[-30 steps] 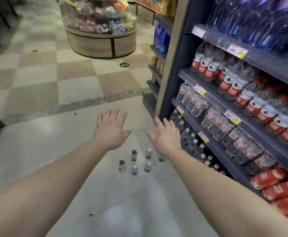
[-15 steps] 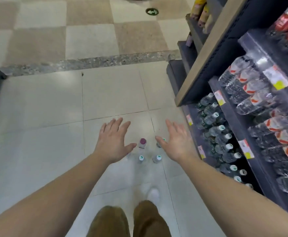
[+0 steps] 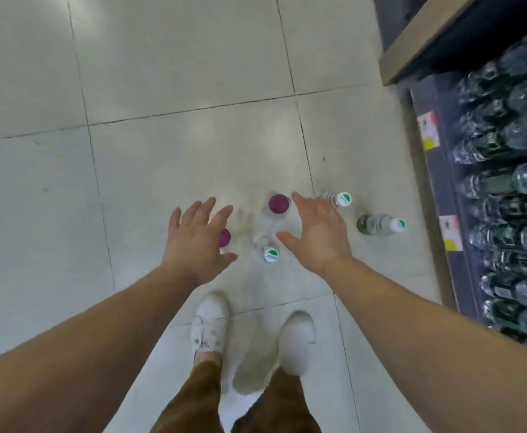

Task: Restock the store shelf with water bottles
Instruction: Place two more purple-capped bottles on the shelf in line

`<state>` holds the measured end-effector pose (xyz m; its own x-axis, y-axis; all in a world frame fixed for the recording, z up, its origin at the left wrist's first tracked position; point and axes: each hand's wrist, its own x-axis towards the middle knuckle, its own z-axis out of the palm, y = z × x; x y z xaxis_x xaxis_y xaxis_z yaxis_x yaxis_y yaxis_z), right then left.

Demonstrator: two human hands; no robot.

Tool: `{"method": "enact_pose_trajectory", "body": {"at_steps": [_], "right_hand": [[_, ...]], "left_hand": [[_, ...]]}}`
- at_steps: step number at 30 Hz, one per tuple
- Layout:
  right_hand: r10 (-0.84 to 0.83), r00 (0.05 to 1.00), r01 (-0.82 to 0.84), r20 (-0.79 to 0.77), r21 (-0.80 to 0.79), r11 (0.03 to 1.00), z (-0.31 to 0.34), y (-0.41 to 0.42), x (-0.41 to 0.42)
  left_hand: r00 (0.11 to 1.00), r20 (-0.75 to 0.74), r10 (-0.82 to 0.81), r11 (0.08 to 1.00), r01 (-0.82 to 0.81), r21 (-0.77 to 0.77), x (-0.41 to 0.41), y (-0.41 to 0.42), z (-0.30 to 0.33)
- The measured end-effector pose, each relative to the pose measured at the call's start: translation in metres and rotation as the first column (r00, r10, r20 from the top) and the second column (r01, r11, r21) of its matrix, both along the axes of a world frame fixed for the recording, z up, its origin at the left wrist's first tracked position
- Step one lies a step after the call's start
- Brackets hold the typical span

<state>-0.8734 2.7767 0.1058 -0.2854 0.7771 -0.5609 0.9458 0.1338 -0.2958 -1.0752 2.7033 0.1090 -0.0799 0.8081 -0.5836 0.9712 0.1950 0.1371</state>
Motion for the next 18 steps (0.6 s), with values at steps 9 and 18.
{"method": "enact_pose_trajectory", "body": {"at_steps": [9, 18], "right_hand": [[-0.038, 0.998, 0.045, -0.055, 0.121, 0.992, -0.095, 0.02, -0.022], [-0.083, 0.992, 0.098, -0.093, 0.169, 0.981, -0.011, 0.026, -0.013]], "left_hand": [[0.995, -0.048, -0.092, 0.995, 0.094, 0.03, -0.004, 0.006, -0.095], [0.994, 0.102, 0.039, 0.999, -0.04, 0.004, -0.008, 0.027, -0.012]]}}
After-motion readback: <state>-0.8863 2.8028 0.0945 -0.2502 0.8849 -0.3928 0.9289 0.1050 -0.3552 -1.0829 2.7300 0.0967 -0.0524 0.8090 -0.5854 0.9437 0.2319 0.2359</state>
